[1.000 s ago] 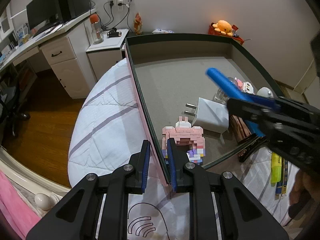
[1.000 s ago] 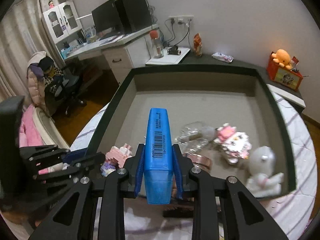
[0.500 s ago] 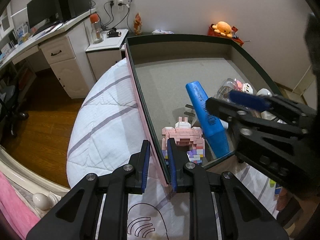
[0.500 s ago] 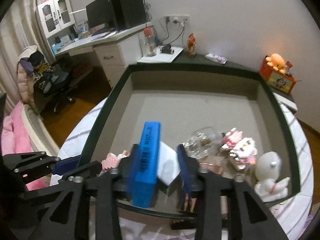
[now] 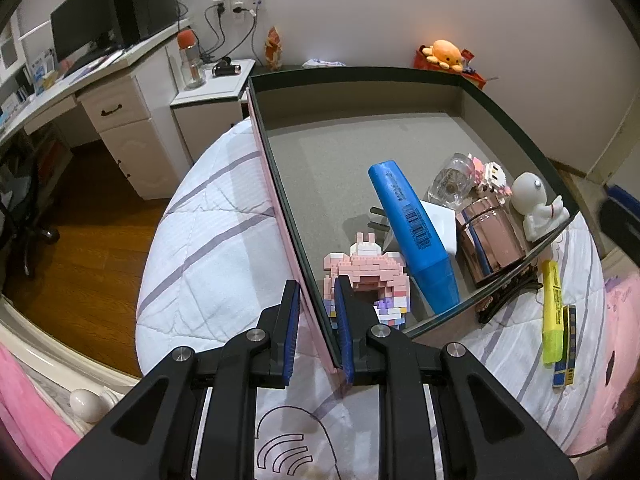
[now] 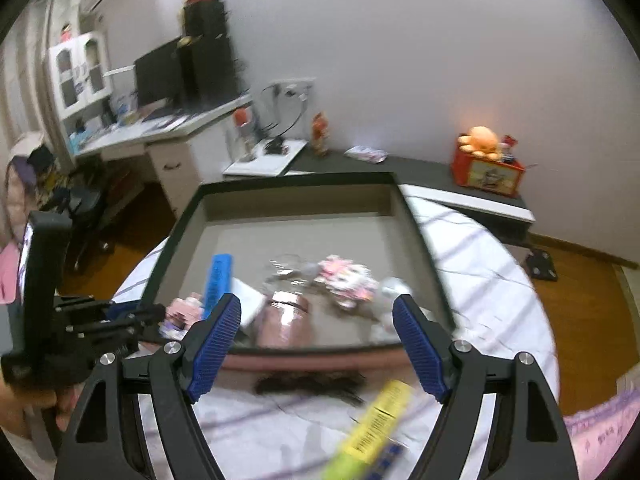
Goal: Organize rigid objects
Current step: 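Withdraw the right gripper toward the blue-and-gold slim box, then grasp the blue-and-gold slim box with the right gripper, then carry the blue-and-gold slim box into the pink box and open the right gripper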
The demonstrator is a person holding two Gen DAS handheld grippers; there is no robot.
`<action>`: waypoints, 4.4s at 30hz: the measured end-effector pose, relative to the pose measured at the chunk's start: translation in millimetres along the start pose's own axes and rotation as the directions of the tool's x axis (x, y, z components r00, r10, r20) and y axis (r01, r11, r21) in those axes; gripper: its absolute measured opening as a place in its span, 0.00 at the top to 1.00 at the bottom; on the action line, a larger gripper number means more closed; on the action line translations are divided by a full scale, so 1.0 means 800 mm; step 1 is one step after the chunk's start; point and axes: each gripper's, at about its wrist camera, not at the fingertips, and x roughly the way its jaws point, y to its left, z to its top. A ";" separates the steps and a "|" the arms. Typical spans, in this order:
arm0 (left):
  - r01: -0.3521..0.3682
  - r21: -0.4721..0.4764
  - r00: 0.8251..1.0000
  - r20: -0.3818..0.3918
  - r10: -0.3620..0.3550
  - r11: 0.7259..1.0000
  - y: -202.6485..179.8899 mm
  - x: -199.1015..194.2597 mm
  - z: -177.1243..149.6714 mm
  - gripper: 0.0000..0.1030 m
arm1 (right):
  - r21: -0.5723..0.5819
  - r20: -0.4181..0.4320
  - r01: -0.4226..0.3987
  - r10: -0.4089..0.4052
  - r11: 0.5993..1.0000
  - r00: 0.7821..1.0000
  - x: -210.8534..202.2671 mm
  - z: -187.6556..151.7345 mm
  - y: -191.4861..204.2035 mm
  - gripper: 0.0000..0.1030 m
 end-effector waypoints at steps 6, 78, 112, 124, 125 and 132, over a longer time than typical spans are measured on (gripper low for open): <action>0.006 0.011 1.000 0.001 -0.006 1.000 0.000 -0.001 0.001 0.83 | 0.067 -0.007 0.058 -0.058 0.996 0.998 -0.028 -0.032 -0.038 0.23; 0.001 0.030 1.000 -0.009 0.000 1.000 -0.002 0.001 0.003 0.83 | 0.158 -0.138 0.023 -0.001 0.987 0.990 -0.016 -0.130 -0.096 0.80; 0.011 0.037 1.000 -0.015 -0.010 0.999 0.000 0.001 0.005 0.83 | -0.054 -0.203 0.003 -0.014 0.999 0.979 0.113 0.018 -0.006 0.79; 0.008 0.040 1.000 -0.015 -0.008 0.999 -0.001 0.001 0.004 0.83 | -0.047 -0.142 0.053 -0.059 0.997 0.988 0.085 0.019 -0.009 0.49; 0.009 0.041 1.000 -0.015 -0.008 0.999 -0.001 0.001 0.004 0.83 | -0.045 -0.137 0.050 -0.056 0.998 0.989 0.081 0.019 -0.009 0.49; 0.003 0.047 1.000 -0.018 -0.003 0.999 -0.001 0.002 0.003 0.83 | -0.039 -0.078 0.070 -0.072 0.997 0.994 0.032 0.009 -0.010 0.48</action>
